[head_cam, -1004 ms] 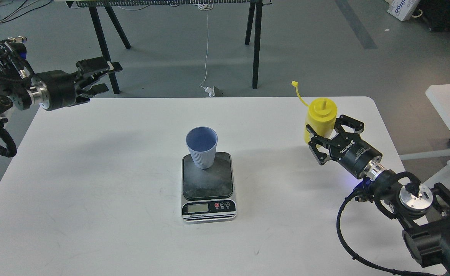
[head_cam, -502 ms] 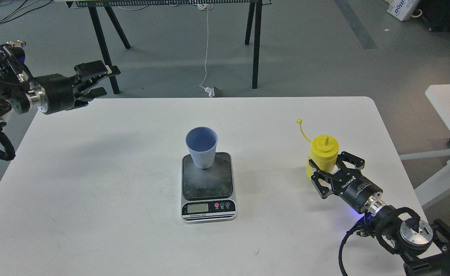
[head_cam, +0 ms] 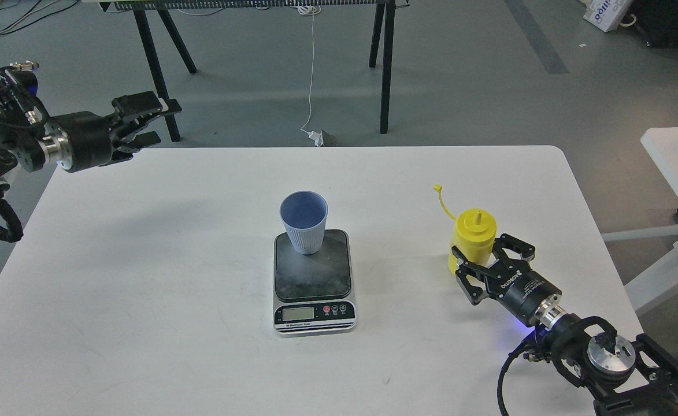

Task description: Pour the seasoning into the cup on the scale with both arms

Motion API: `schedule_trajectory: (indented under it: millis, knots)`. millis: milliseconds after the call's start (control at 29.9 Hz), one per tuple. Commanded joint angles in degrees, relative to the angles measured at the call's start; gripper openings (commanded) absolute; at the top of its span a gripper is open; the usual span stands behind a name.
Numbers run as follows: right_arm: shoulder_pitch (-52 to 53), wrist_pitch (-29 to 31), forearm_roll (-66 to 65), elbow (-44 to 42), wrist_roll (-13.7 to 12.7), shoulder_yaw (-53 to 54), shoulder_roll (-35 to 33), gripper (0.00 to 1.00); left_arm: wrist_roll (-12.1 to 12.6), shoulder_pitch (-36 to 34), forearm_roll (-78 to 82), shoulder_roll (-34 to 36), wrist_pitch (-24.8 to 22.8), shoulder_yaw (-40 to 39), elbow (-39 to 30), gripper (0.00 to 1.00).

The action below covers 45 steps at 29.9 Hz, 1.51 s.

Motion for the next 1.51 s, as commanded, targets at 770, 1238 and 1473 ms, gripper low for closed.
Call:
schedule_trajectory:
  millis: [770,1238,1473]
  knots:
    - [-9.1,0.0,0.4,6.6,-0.2,1.1,-4.7,0.84,0.0,0.1,0.1,-0.1,0.0,0.0,0.0,0.99]
    - [-17.2,0.0,0.5,19.0,-0.1,6.0,-16.1,0.87,0.0,0.1,-0.6,-0.6,0.0,-0.4,-0.1,0.99]
    - [-14.3,0.0,0.2,19.7,0.0,9.5,-21.3,0.92,0.0,0.1,-0.7,-0.3,0.0,-2.3,-0.4,0.99]
